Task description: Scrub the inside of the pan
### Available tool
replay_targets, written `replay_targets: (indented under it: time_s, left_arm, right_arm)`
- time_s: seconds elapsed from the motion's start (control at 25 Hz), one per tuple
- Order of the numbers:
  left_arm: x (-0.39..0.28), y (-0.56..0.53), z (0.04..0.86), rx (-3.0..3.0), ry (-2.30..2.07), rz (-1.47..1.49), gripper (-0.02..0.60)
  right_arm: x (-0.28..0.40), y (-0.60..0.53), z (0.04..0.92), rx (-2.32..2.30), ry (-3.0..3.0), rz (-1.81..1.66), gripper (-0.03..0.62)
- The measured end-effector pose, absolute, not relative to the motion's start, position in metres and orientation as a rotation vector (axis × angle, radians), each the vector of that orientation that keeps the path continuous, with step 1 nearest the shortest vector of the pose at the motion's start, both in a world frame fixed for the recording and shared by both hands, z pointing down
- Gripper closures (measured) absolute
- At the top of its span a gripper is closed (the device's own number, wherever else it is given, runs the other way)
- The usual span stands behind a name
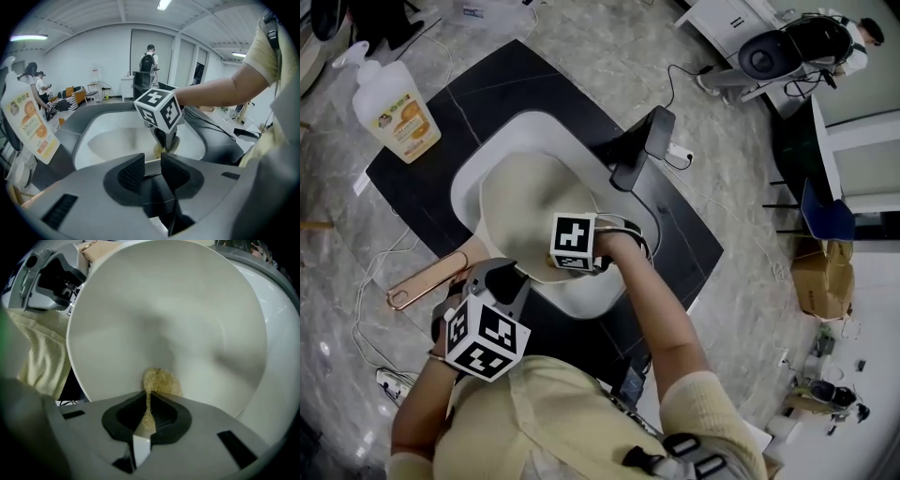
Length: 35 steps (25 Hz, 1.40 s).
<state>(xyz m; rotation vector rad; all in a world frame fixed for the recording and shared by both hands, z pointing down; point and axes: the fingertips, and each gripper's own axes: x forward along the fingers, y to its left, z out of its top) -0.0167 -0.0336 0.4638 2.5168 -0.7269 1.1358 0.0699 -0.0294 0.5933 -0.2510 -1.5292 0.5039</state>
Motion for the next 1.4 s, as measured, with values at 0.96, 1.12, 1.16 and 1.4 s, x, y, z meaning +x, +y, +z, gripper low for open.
replay_targets:
  time_s: [0.96, 1.12, 1.16, 1.4]
  left_arm:
    - [-0.018, -0.035, 0.462, 2.513, -0.735, 1.067, 0.476]
    - [-0.02, -0.034, 0.463, 2.503, -0.721, 1.061, 0.479]
    - [-0.02, -0.033, 0.464, 2.497, -0.721, 1.055, 0.479]
    - [-0.022, -0.034, 0.465, 2.488, -0.723, 1.059, 0.48]
  right_arm:
    - [0.096, -0.14, 0.658, 0.277, -1.46, 0.052, 0.556]
    - [0.09, -0.157, 0.662, 0.342, -1.49, -0.003, 0.556]
    - [0.088, -0.161, 0.662, 0.356, -1.497, -0.017, 0.556]
    - [0.074, -0.188, 0.661, 0.434, -1.544, -0.079, 0.556]
